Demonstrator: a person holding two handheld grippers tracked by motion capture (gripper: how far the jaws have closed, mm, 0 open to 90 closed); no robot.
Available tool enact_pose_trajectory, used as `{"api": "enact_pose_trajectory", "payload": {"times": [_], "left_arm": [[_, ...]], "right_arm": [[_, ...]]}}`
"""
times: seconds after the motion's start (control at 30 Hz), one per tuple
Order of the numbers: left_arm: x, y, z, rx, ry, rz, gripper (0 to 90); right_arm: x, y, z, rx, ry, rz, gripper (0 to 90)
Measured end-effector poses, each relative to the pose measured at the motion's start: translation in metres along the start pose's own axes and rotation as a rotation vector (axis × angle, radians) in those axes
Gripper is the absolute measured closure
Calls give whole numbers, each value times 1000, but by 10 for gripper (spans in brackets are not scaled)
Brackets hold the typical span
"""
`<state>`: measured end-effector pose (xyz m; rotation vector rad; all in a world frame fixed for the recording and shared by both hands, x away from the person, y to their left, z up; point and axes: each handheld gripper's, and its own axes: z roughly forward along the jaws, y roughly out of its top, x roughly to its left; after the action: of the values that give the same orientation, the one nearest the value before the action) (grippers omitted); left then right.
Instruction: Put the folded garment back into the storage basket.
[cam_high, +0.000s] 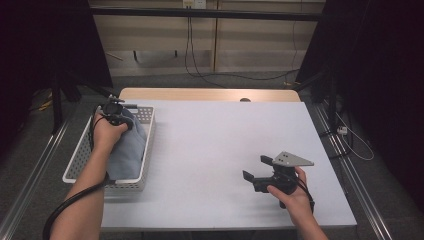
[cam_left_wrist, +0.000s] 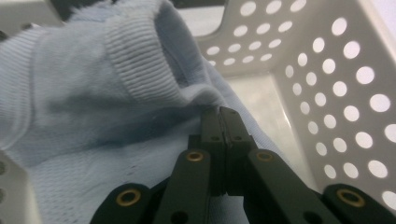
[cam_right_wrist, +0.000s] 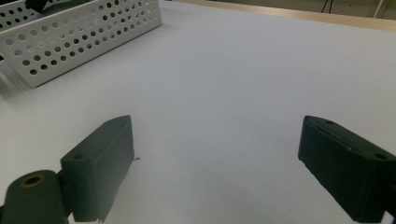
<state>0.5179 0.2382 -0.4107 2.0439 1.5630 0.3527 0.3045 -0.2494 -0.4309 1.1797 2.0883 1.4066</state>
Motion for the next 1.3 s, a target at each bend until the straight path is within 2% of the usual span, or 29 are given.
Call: {"api": "enact_pose_trajectory", "payload": {"times": [0.3, 0.33, 0.4, 0.5, 0.63, 0.73, 0.9, 1.1, 1.23, 1.3], "left_arm": [[1, -5, 10, 36, -11, 3, 900], [1, -6, 11, 40, -15, 9, 900], [0, -9, 13, 55, -38, -5, 900], [-2, -12, 15, 49, -43, 2, 900], [0, -13, 13, 36, -63, -12, 900], [0, -12, 10, 24, -64, -19, 900], [-1, -7, -1, 20, -60, -6, 880], [-1, -4, -15, 18, -50, 12, 794], [-2, -2, -24, 21, -46, 9, 703], [-2, -2, -29, 13, -47, -6, 657]], "right_arm": [[-1, -1, -1, 5, -6, 1, 98], [-1, -1, -1, 7, -8, 4, 98], [-1, -1, -1, 5, -8, 1, 98], [-1, -1, -1, 4, -8, -2, 98], [0, -1, 0, 6, -7, -2, 98], [0, -1, 0, 5, -5, -4, 98], [-1, 0, -3, -1, -8, -2, 98], [0, 0, -4, -2, -8, -3, 98], [0, -1, -4, 1, -7, -6, 98], [1, -1, -5, 0, -8, -7, 98]]}}
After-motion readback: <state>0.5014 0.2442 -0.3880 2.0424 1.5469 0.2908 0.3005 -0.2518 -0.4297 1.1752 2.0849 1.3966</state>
